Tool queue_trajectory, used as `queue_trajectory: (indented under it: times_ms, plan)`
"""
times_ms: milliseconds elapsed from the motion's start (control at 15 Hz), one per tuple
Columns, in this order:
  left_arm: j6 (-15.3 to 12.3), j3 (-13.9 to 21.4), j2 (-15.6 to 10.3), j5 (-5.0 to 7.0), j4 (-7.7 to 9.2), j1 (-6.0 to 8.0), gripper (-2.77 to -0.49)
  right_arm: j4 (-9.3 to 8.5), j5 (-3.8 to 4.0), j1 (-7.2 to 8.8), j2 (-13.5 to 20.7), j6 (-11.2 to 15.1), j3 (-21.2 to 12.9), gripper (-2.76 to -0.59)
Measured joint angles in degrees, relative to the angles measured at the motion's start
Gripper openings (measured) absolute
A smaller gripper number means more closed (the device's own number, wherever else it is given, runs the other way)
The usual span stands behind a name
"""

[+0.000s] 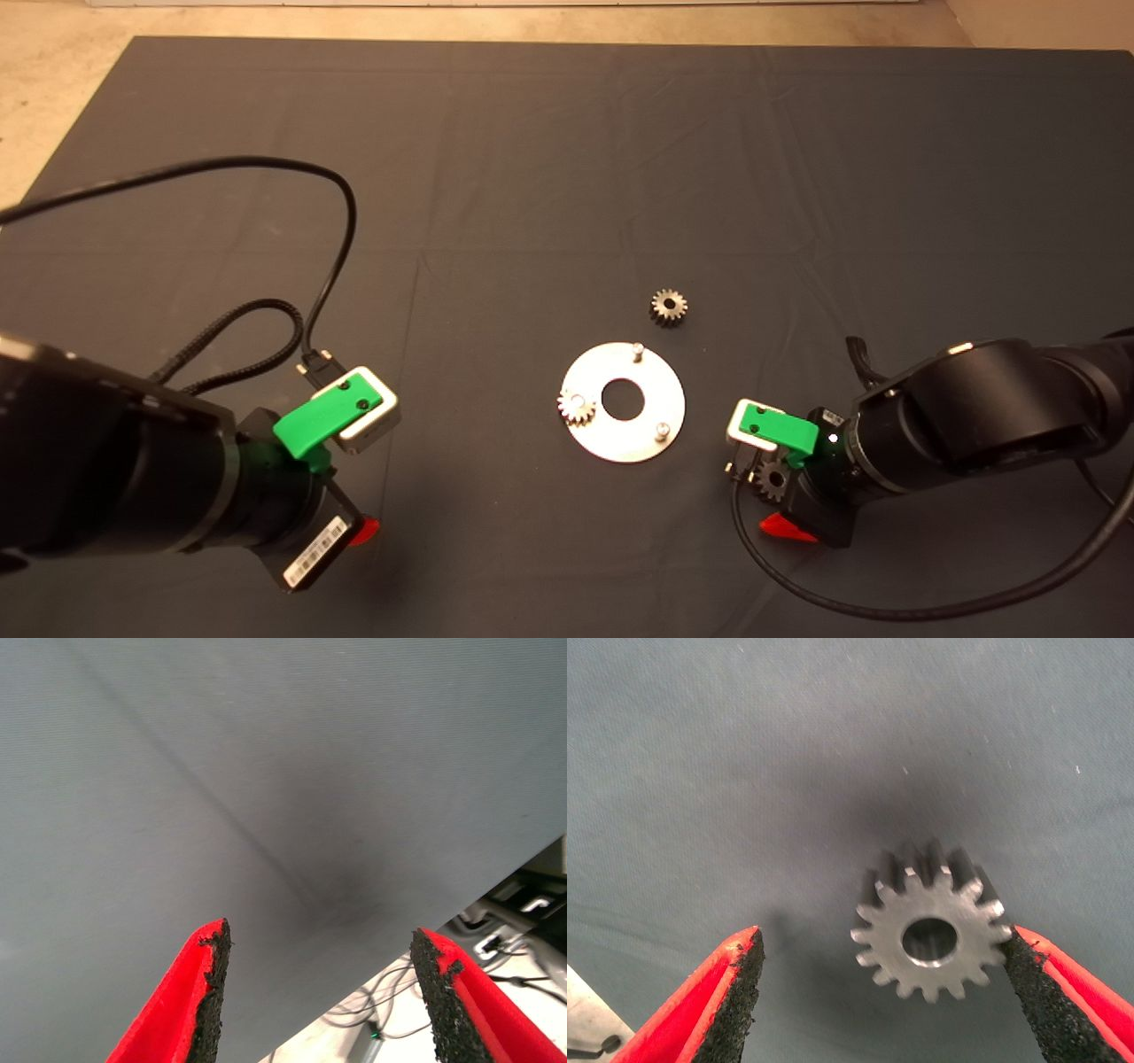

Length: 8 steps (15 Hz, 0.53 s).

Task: Install three planetary gears onto the carrier pins

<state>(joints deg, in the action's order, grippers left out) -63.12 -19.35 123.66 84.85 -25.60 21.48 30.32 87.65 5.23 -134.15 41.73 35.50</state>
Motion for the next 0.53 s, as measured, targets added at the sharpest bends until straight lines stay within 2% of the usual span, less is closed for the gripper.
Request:
queue_trajectory:
  times_ms: [67, 133, 400, 533]
  plan:
    - [-0.04, 0.0, 0.01, -1.29, -0.82, -1.35, -1.92, 0.11, 0.06, 0.0, 0.0, -0.02, 0.0, -1.49]
    - [-0.07, 0.0, 0.01, -2.22, -1.24, -2.05, -1.92, 0.24, 0.07, 0.0, 0.0, -0.1, 0.0, -1.53]
    - [-0.68, 0.0, -0.01, -2.51, -2.26, -2.16, -1.92, 0.35, 0.24, 0.0, 0.0, -0.15, 0.0, -1.64]
    - [-2.04, 0.0, -0.01, -2.63, -3.73, -2.32, -1.92, 0.35, 0.24, 0.0, -0.01, -0.15, 0.0, -1.66]
